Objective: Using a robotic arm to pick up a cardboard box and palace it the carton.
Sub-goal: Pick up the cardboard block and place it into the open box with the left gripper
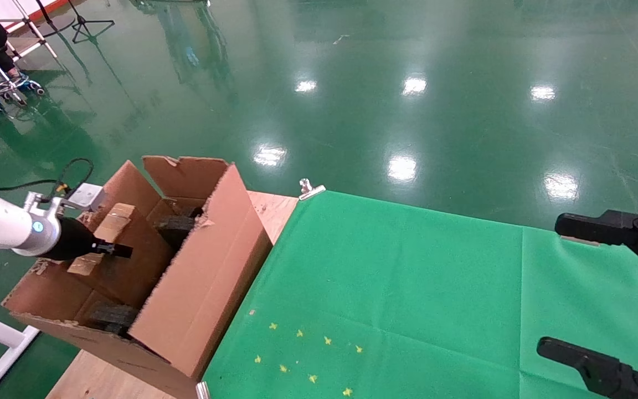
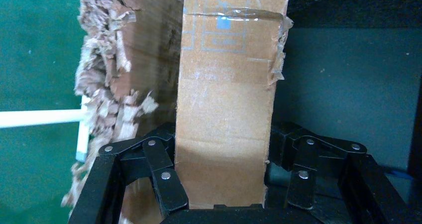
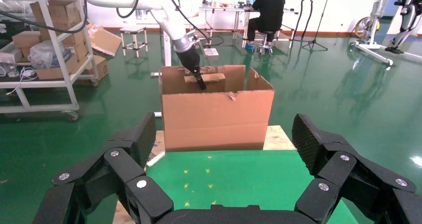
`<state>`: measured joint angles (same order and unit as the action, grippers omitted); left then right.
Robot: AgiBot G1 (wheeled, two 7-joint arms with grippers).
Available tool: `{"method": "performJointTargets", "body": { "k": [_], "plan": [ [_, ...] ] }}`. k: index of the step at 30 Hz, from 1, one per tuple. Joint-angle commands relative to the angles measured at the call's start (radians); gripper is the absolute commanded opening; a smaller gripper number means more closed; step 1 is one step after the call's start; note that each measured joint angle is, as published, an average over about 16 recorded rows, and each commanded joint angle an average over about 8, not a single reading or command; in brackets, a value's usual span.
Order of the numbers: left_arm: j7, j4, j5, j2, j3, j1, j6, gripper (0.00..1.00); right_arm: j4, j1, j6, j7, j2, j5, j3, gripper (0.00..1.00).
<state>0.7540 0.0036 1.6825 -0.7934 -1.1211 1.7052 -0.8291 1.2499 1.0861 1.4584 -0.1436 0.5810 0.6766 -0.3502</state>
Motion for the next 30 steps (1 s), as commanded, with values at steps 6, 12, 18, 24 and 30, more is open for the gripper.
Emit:
{"method": "performJointTargets", "body": {
  "k": [6, 12, 18, 24, 30],
  "plan": [
    [0.01, 0.003, -0.006, -0.022, 0.004, -0.042, 0.028, 0.0, 0.0, 0.0, 0.0, 0.0, 0.0, 0.0, 0.0, 1.0],
    [0.024, 0.006, -0.014, -0.042, 0.01, -0.084, 0.057, 0.0, 0.0, 0.0, 0.0, 0.0, 0.0, 0.0, 0.0, 1.0],
    [0.047, 0.01, -0.024, -0.063, 0.017, -0.119, 0.079, 0.02, 0.0, 0.0, 0.0, 0.0, 0.0, 0.0, 0.0, 1.0],
    [0.064, 0.013, -0.027, -0.076, 0.019, -0.137, 0.094, 0.77, 0.0, 0.0, 0.0, 0.0, 0.0, 0.0, 0.0, 1.0],
    [0.067, 0.014, -0.027, -0.079, 0.019, -0.141, 0.097, 1.0, 0.0, 0.0, 0.0, 0.0, 0.0, 0.0, 0.0, 1.0]
  ]
}}
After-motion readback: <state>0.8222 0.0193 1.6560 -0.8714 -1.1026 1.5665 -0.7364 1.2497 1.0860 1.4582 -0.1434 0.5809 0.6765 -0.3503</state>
